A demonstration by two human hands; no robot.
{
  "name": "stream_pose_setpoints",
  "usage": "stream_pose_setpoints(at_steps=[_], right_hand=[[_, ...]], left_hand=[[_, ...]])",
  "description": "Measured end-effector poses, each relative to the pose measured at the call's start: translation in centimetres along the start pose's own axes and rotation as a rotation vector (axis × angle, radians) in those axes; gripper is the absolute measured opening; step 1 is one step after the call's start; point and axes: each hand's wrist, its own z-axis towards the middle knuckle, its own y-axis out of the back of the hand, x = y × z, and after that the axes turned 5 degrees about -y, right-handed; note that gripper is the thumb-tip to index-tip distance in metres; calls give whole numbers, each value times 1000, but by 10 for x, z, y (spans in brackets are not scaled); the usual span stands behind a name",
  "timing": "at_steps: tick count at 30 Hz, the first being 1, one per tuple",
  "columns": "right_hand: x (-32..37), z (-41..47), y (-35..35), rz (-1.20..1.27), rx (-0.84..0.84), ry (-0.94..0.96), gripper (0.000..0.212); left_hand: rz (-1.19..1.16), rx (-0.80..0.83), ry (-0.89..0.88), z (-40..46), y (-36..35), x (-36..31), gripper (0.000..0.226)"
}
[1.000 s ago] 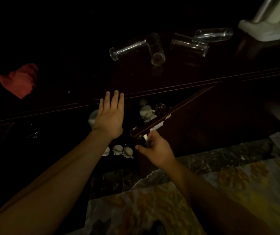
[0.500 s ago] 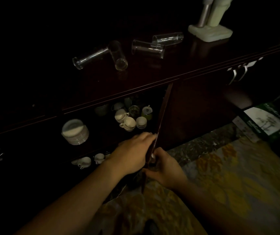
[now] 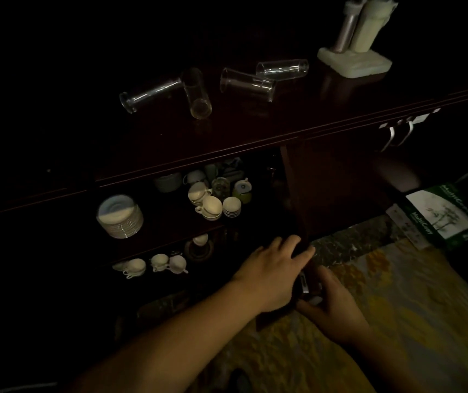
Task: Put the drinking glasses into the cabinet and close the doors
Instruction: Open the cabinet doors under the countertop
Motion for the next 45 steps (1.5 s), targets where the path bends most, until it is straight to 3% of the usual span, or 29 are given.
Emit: stream_pose_setpoints(at_steps=[5, 12, 24, 29, 32, 36, 38, 40, 45], right_hand=[[-17, -3, 28, -22, 7, -85, 67], [-38, 0, 54, -84, -196, -194, 77], [-56, 9, 86, -16, -247, -354, 67], [-57, 1, 84, -22, -324, -434, 53], [-51, -2, 82, -72, -264, -555, 44], [-36, 1, 75, -279, -5, -679, 53], [-22, 7, 69, -443, 210, -619, 45], [-3, 19, 53, -550, 317, -479, 32], [53, 62, -10, -433, 152, -231, 47]], left_hand=[[-8, 15, -70, 24, 2, -6, 75], [38, 39, -135, 60, -2, -18, 78], [121, -38, -127, 104, -23, -35, 79], [130, -58, -135, 111, -28, -41, 79], [120, -79, -141, 108, -28, -36, 76], [64, -105, -79, 88, -26, -15, 68], [61, -143, -31, 70, -23, 5, 64], [65, -167, 46, 46, -20, 33, 59], [65, -181, 306, -30, -11, 113, 44]])
